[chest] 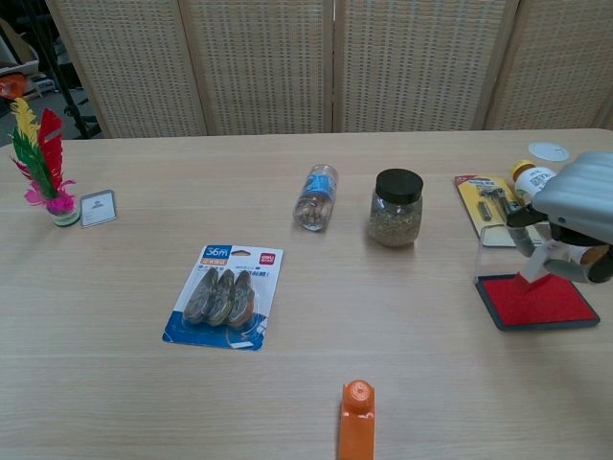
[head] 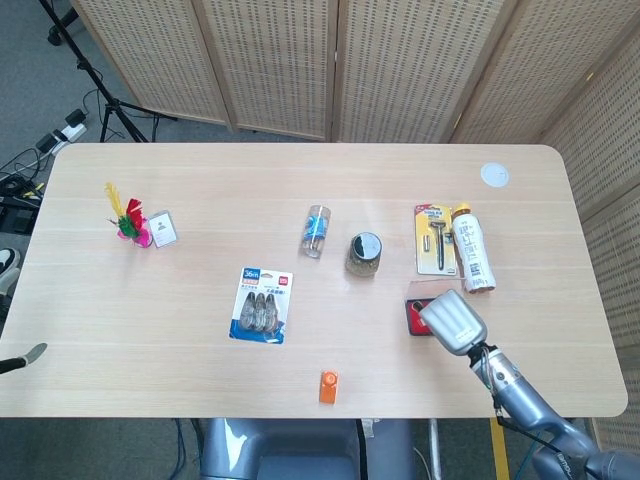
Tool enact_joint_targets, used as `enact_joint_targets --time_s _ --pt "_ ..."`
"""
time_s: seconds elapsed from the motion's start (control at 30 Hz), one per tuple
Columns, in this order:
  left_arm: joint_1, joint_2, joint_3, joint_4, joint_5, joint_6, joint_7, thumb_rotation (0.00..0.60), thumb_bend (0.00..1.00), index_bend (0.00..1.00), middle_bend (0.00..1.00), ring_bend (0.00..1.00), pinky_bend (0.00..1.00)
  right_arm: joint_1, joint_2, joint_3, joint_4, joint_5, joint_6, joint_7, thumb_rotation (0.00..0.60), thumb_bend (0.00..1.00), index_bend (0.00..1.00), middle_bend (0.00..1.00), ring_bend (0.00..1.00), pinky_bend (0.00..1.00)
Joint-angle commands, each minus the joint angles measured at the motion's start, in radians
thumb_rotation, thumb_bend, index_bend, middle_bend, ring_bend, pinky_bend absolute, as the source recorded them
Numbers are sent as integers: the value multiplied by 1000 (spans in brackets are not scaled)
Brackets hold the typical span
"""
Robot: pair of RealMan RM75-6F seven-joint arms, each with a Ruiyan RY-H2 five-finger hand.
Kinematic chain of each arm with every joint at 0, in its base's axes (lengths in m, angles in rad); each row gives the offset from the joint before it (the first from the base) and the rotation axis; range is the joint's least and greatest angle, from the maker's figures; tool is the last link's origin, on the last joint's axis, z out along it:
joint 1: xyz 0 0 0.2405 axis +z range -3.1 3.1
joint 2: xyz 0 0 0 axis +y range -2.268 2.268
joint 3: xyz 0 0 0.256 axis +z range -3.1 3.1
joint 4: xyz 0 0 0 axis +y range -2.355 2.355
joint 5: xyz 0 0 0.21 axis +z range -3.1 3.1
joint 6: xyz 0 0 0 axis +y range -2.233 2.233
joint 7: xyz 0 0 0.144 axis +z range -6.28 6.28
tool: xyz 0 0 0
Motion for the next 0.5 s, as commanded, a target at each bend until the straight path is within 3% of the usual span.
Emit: enact_joint_targets --time_s 0.03,0.5 --pt "-2 -1 -1 1 -3 -3 1 600 0 0 0 0 0 10 -32 24 -31 64 -25 -102 600 517 544 964 1000 1000" --pt "-2 0 -2 0 -7 -5 -2 600 0 0 0 0 0 26 -113 31 37 201 -42 -263 600 531 549 964 1000 1000"
